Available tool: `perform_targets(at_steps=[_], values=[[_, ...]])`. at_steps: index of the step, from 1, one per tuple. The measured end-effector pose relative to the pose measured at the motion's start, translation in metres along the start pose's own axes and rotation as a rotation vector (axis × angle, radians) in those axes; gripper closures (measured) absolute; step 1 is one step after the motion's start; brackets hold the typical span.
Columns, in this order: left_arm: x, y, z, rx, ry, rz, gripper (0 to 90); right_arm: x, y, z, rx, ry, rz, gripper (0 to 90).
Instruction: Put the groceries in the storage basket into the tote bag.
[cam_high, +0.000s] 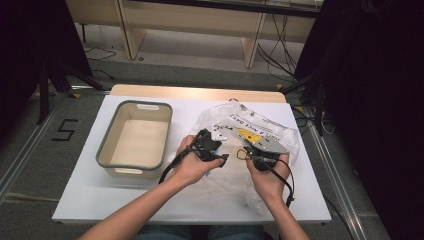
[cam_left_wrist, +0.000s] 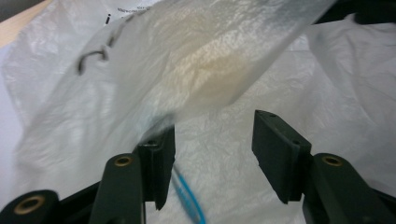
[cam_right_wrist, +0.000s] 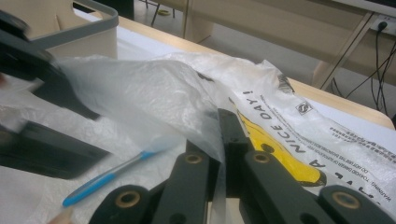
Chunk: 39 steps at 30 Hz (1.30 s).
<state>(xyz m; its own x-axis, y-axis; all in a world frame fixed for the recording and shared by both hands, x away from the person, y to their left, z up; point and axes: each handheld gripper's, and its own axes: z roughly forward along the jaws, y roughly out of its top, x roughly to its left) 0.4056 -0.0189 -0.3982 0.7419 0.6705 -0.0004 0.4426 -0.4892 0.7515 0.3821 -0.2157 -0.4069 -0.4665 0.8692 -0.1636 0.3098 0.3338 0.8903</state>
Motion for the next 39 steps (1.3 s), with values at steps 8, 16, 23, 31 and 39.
perform_targets(at_steps=[8,16,23,31,39], values=[[0.006,-0.016,-0.038,-0.048,-0.002,-0.002,46.8,0.000,-0.005,-0.001,0.037,0.029,-0.016,90.0],[0.011,-0.031,-0.062,-0.068,-0.005,-0.003,46.8,0.001,-0.017,0.000,0.110,0.095,-0.049,90.0],[0.027,-0.038,-0.062,-0.062,0.040,-0.048,47.0,0.001,-0.030,0.004,0.190,0.165,-0.078,90.0],[0.040,-0.055,-0.038,0.058,0.070,-0.060,46.5,0.003,-0.043,0.008,0.289,0.235,-0.107,88.0],[0.043,-0.071,-0.028,0.113,0.027,-0.081,42.3,0.005,-0.056,0.009,0.388,0.357,-0.099,67.7]])
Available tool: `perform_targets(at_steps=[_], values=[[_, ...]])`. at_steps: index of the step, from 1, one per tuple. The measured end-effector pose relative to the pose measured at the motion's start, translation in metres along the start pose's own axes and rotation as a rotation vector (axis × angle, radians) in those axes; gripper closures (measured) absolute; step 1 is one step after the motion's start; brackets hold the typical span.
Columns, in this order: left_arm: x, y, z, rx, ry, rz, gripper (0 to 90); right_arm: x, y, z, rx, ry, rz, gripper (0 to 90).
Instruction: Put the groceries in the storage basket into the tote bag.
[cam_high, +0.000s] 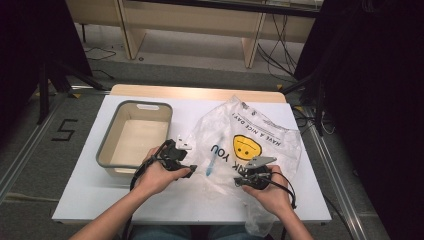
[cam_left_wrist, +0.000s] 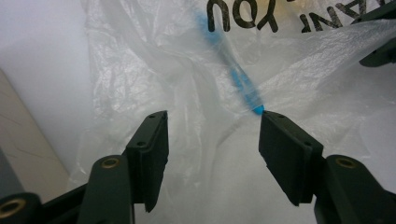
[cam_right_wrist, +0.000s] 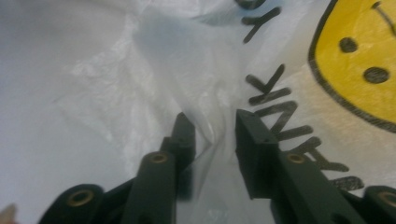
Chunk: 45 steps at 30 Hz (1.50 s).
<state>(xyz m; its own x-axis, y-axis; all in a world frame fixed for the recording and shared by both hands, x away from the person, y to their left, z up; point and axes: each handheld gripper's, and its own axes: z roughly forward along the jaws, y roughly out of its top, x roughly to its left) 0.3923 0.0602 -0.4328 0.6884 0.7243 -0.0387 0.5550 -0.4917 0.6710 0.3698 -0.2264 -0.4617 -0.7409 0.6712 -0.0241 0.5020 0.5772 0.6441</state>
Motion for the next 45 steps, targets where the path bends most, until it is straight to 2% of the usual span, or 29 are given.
perform_targets(at_steps=[3,7,12,16,20,23,26,32,36,45], values=[[-0.001,-0.003,0.002,0.012,-0.007,0.004,42.6,0.002,-0.005,-0.001,0.002,0.054,0.010,57.0],[-0.002,-0.007,0.004,0.019,-0.007,0.006,42.8,0.001,-0.008,-0.013,-0.073,0.095,0.038,48.7],[0.000,-0.008,0.007,0.026,0.005,0.010,43.0,-0.002,-0.007,-0.035,-0.144,0.095,0.070,46.2],[-0.001,-0.009,0.007,0.021,0.008,0.010,43.0,-0.008,-0.014,-0.047,-0.147,0.073,0.088,45.3],[-0.002,-0.009,0.005,0.015,0.009,0.013,43.0,-0.011,-0.023,-0.054,-0.161,0.120,0.110,43.3],[-0.004,-0.010,0.005,0.013,0.007,0.015,42.9,-0.014,-0.028,-0.056,-0.147,0.083,0.109,43.2],[-0.007,-0.011,0.006,0.010,0.003,0.018,42.8,-0.017,-0.033,-0.056,-0.135,0.070,0.122,43.1],[-0.009,-0.015,0.007,0.010,-0.005,0.012,42.3,-0.023,-0.044,-0.061,-0.149,0.097,0.144,39.8],[-0.010,-0.015,0.004,-0.006,0.001,0.011,40.0,-0.024,-0.048,-0.064,-0.172,0.091,0.167,37.6],[-0.012,-0.015,0.002,-0.016,0.001,0.017,36.3,-0.026,-0.055,-0.064,-0.166,0.065,0.191,37.5]])
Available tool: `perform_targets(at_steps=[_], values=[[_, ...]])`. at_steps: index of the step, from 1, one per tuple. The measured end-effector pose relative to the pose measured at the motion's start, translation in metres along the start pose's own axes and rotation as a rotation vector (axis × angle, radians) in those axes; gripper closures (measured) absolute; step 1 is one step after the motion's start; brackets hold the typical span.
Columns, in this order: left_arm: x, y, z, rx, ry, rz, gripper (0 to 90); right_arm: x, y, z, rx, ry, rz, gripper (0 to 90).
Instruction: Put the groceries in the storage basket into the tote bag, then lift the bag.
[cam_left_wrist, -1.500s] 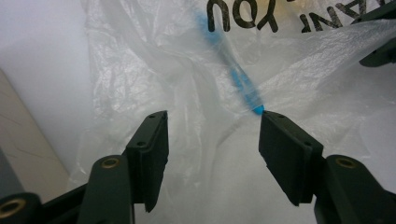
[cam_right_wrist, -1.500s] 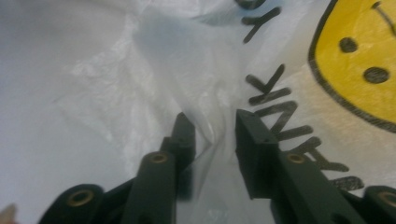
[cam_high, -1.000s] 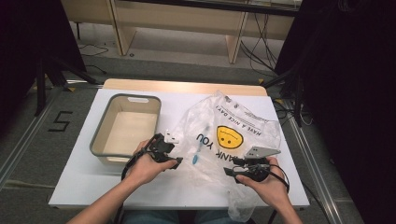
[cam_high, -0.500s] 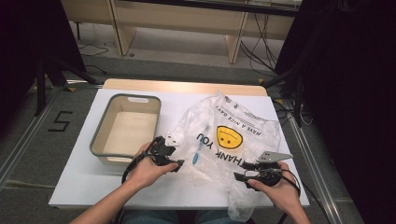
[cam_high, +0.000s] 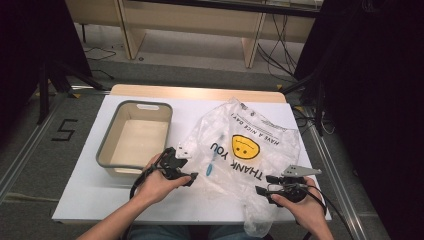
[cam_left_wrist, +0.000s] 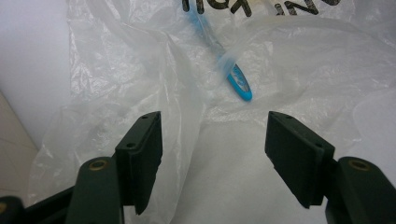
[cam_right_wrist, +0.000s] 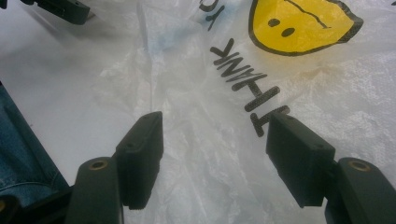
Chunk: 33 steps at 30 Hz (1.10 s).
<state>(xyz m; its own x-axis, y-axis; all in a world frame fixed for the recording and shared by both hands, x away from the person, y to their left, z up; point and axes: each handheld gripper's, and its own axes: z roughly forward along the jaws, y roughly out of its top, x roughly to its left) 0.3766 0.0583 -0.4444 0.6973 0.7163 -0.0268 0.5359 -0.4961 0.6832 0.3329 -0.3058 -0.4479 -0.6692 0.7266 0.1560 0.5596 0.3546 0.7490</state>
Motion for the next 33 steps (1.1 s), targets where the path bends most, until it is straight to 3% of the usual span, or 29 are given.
perform_targets(at_steps=[15,33], values=[[0.001,0.001,0.003,-0.008,-0.001,0.006,36.3,-0.001,0.001,-0.001,0.015,-0.013,-0.010,36.8],[0.002,0.008,-0.001,-0.032,0.001,-0.010,37.2,0.007,0.001,0.009,0.073,0.058,-0.067,34.4]])
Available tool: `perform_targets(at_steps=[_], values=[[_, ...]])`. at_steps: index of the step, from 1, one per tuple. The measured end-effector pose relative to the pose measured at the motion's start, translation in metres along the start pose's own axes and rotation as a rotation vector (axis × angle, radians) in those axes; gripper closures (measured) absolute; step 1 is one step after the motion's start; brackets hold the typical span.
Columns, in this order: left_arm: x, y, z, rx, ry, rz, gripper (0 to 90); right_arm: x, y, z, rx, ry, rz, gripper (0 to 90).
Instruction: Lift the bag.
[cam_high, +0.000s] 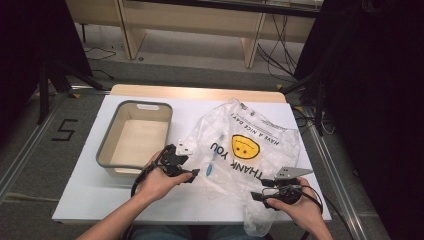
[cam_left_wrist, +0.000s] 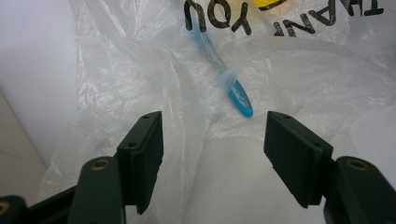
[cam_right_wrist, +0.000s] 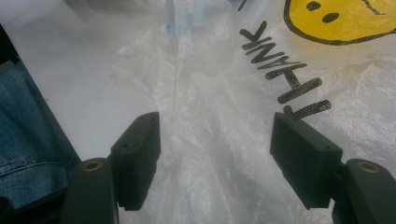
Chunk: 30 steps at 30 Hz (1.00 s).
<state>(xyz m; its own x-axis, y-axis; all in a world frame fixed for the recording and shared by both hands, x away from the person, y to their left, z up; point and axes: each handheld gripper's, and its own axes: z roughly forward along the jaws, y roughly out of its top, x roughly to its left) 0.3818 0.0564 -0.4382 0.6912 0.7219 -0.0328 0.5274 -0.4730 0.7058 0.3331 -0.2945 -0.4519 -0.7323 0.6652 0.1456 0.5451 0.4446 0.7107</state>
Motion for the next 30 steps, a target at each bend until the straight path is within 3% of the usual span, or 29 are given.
perform_targets(at_steps=[11,20,30], values=[[0.002,0.003,-0.002,-0.005,-0.001,-0.012,37.9,0.004,0.001,0.002,0.049,0.006,-0.022,32.9],[0.003,0.008,-0.002,-0.010,0.002,-0.012,37.8,0.010,0.001,0.005,0.135,0.020,-0.045,32.5],[-0.002,0.008,0.018,0.070,-0.003,0.016,36.8,0.013,-0.003,0.013,0.225,0.031,-0.102,28.8]])
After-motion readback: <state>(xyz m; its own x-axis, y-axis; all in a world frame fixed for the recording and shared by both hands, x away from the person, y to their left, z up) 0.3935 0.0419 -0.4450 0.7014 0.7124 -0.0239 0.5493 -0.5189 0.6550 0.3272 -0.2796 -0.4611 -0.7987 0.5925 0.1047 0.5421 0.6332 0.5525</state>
